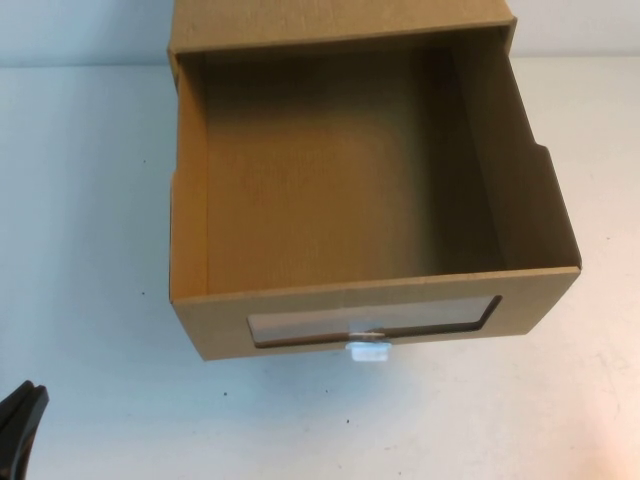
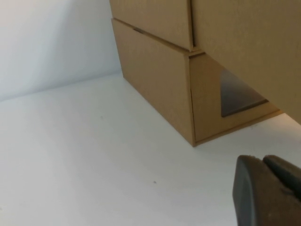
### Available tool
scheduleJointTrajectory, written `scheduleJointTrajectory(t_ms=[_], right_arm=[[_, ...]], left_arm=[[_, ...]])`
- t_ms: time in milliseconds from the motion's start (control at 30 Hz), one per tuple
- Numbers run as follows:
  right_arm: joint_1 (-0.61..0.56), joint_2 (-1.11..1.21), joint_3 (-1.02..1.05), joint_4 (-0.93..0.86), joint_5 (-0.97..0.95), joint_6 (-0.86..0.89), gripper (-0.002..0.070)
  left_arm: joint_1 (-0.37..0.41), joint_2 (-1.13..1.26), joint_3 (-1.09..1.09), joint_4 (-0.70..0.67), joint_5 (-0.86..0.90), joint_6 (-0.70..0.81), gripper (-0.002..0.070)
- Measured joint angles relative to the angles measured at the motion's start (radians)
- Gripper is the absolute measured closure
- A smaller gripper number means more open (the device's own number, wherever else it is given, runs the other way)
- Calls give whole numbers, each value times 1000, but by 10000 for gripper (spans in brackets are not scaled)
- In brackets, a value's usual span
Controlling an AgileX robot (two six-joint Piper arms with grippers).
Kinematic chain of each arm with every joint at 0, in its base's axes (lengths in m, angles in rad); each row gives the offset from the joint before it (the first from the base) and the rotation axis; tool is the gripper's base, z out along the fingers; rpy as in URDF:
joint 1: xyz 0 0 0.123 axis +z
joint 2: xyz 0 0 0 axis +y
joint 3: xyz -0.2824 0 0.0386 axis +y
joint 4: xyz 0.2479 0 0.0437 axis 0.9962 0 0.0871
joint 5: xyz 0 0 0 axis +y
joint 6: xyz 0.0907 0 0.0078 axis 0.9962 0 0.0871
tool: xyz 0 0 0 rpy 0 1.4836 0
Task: Open the shoe box
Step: 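Pull the top drawer of the cardboard box fully open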
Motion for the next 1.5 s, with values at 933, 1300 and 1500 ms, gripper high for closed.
scheduleJointTrajectory(t_ms=[933, 1300, 1500], right_arm=[[0, 0, 0, 0, 2, 0, 690], [0, 0, 0, 0, 2, 0, 689], [0, 0, 0, 0, 2, 0, 689]], left_arm=[[302, -224, 2, 30, 430, -40, 680], [302, -224, 2, 33, 442, -40, 680], [302, -224, 2, 33, 442, -40, 680]])
